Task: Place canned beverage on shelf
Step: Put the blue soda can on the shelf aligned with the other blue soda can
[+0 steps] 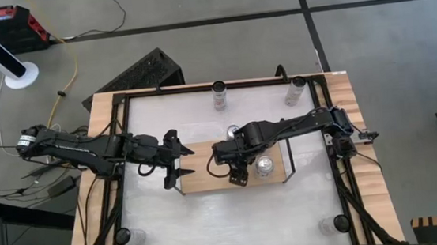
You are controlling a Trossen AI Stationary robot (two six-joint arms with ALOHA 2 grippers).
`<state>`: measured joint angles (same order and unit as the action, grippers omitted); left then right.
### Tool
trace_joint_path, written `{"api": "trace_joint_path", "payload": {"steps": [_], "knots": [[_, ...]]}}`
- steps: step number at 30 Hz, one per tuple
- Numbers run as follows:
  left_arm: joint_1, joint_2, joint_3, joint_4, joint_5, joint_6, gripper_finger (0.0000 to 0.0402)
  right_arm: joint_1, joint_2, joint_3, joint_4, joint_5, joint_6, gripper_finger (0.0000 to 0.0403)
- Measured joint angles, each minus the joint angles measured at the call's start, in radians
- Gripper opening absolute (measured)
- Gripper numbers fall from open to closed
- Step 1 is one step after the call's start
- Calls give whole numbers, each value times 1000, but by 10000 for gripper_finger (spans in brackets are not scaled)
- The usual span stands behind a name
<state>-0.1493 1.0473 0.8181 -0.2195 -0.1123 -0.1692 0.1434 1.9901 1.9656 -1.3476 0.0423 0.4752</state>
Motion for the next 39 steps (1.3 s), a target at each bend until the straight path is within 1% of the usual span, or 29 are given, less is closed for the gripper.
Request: {"api": "trace_joint_path", "payload": {"steps": [6,9,19,23,31,36,39], "knots": [[0,0,0,0,0,0,288,-12,-17,1,-38,-18,-66,361],[0,0,0,0,0,0,288,-16,-20,0,-48,-18,-130,361],[0,0,0,0,0,0,288,-11,-24,0,-41,-18,-393,361],[0,0,0,0,0,0,288,-2,-24,0,-5,-18,-540,361],[0,0,0,0,0,0,288,15,-24,0,67,-17,-770,361],[0,0,0,0,0,0,288,20,-24,0,79,-17,-846,360],[0,0,0,0,0,0,288,18,-24,0,79,-17,-850,360]]}}
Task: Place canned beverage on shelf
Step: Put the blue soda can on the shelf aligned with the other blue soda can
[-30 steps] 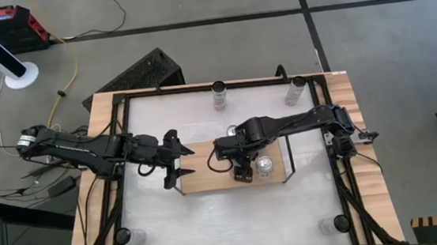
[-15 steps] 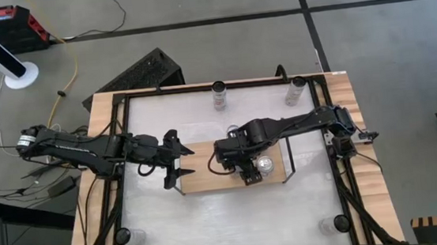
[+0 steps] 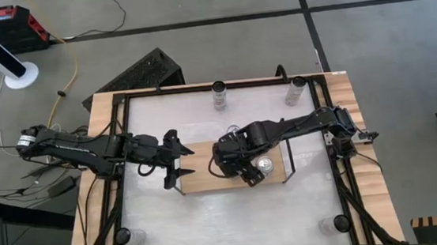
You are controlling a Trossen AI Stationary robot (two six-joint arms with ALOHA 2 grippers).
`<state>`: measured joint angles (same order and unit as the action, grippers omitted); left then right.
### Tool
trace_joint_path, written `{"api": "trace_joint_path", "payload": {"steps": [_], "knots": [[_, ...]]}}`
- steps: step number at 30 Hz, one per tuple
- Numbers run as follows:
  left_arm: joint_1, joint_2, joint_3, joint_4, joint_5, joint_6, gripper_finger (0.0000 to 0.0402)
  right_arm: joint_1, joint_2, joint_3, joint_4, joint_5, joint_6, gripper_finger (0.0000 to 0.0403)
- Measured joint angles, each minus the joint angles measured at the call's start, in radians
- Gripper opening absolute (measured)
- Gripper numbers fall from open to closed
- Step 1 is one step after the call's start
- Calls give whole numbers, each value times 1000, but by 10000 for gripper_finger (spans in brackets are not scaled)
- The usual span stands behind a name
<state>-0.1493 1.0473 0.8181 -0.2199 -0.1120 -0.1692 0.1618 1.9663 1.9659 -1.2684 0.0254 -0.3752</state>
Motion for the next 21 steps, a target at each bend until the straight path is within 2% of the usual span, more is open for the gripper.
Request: {"api": "trace_joint_path", "payload": {"steps": [6,12,17,21], "knots": [[0,0,0,0,0,0,288,0,0,0,34,0,7,352],[0,0,0,0,0,0,288,0,0,0,28,1,25,296],[0,0,0,0,0,0,288,0,0,0,15,8,144,256],[0,0,0,0,0,0,288,-1,-1,2,-3,13,279,249]]}}
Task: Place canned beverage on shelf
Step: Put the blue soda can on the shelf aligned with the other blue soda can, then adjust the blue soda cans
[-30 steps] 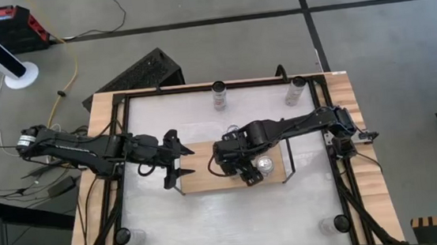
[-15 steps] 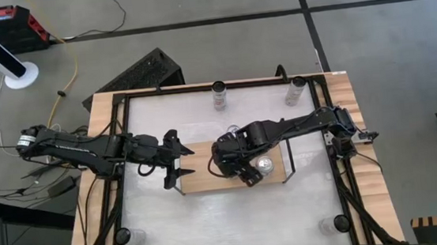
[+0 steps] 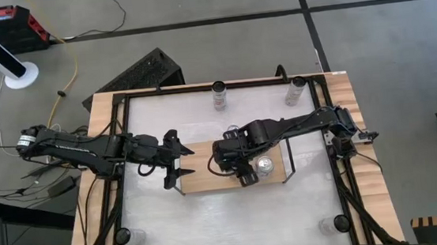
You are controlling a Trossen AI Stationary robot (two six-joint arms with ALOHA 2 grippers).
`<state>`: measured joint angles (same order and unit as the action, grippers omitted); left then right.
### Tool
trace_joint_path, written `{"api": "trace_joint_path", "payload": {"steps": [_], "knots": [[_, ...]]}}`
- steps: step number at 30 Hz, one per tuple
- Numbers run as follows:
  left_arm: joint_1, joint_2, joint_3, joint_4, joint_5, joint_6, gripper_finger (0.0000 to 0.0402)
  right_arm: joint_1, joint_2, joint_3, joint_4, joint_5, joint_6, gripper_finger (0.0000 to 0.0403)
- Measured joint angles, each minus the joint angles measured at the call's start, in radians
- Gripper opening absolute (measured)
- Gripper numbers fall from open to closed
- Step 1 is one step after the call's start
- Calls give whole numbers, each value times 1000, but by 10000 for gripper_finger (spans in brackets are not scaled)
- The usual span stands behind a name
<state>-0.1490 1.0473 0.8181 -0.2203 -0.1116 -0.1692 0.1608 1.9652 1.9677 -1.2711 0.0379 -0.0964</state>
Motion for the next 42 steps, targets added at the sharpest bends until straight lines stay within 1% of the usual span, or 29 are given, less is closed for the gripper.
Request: {"api": "trace_joint_path", "payload": {"steps": [4,7,14,19,25,30,35,38,40,42], "knots": [[0,0,0,0,0,0,288,0,0,0,-20,2,135,250],[0,0,0,0,0,0,288,1,0,0,-37,3,178,248],[0,0,0,0,0,0,288,11,3,-4,-34,97,179,226],[0,0,0,0,0,0,288,10,3,-4,-18,97,167,212],[0,0,0,0,0,0,288,18,3,2,-12,95,125,209],[0,0,0,0,0,0,288,32,3,76,-69,95,131,209],[0,0,0,-22,0,-9,288,68,1,156,-226,95,174,205],[0,0,0,-31,22,-21,288,93,-23,146,-288,95,217,181],[0,0,0,-32,42,-24,288,111,-41,124,-300,113,240,150],[-2,0,0,-33,52,-24,288,136,-74,89,-295,167,256,107]]}}
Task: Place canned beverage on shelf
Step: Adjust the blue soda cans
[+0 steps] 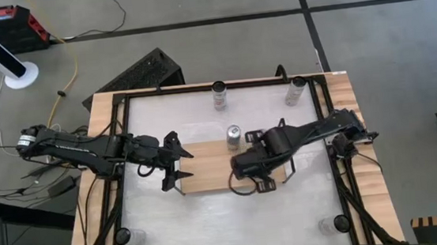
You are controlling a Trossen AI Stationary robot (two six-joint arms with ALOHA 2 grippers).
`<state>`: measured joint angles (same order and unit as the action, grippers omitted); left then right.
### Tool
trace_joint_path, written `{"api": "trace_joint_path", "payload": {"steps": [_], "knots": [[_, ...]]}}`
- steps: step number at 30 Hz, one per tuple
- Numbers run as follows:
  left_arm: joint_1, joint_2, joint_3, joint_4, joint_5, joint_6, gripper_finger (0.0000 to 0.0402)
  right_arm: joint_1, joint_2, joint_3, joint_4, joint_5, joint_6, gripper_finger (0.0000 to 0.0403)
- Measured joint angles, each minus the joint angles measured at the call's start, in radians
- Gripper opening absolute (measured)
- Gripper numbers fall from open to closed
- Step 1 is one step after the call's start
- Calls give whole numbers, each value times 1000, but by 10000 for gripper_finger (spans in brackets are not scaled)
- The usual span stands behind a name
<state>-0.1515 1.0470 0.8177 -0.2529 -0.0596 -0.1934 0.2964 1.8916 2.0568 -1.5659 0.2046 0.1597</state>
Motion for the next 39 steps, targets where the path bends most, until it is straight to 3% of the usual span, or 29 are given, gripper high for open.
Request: {"api": "trace_joint_path", "payload": {"steps": [4,13,18,27,39], "knots": [[-2,0,0,1,-6,-1,288,39,-90,-80,46,30,23,20],[-2,0,0,40,-7,0,288,63,-299,-489,375,59,42,15],[-2,0,0,43,-46,1,288,61,-409,-637,552,59,33,18],[10,11,0,108,-61,11,288,16,-428,-728,679,3,-20,14],[80,216,-1,345,-85,110,288,-15,-397,-736,734,-9,-90,16]]}}
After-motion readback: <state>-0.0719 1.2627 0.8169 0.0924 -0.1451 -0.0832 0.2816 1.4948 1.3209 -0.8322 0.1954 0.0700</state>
